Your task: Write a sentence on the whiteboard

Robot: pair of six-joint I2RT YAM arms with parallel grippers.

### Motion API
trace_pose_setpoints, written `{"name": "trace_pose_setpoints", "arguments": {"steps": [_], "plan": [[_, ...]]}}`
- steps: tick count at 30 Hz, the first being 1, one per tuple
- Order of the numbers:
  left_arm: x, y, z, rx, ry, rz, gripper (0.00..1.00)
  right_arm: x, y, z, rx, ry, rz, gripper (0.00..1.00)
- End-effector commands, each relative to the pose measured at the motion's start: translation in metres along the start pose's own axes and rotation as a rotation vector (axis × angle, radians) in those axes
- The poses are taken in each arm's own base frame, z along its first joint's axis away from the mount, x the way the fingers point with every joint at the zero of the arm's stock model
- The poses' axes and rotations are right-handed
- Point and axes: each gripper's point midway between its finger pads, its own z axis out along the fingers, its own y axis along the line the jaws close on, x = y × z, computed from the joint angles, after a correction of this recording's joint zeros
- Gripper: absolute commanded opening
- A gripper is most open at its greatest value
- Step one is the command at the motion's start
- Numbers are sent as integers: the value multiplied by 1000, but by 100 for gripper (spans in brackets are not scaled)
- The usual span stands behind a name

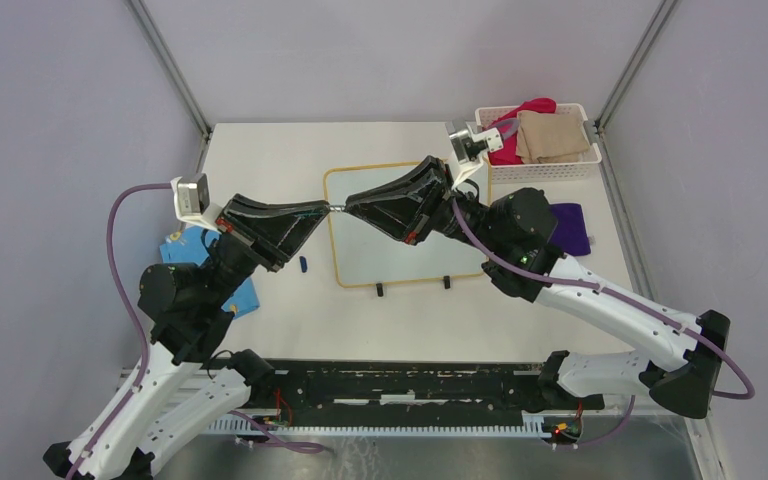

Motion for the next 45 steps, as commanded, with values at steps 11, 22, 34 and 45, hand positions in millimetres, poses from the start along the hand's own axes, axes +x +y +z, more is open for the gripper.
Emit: {"name": "trace_pose_setpoints", "arguments": {"steps": [11,22,34,45], "plan": [[-4,11,0,-62,-6,78,54,-19,10,-13,8,-45,-103,0],[-15,46,-42,-319,71,435,100,-32,-73,-104,620,53,-583,0],[28,174,-72,-702,309,648,100,24,-121,-150,945,241,-873,0],[26,241,-84,-1037,274,629,100,44,-130,-152,929,254,-875,0]]}}
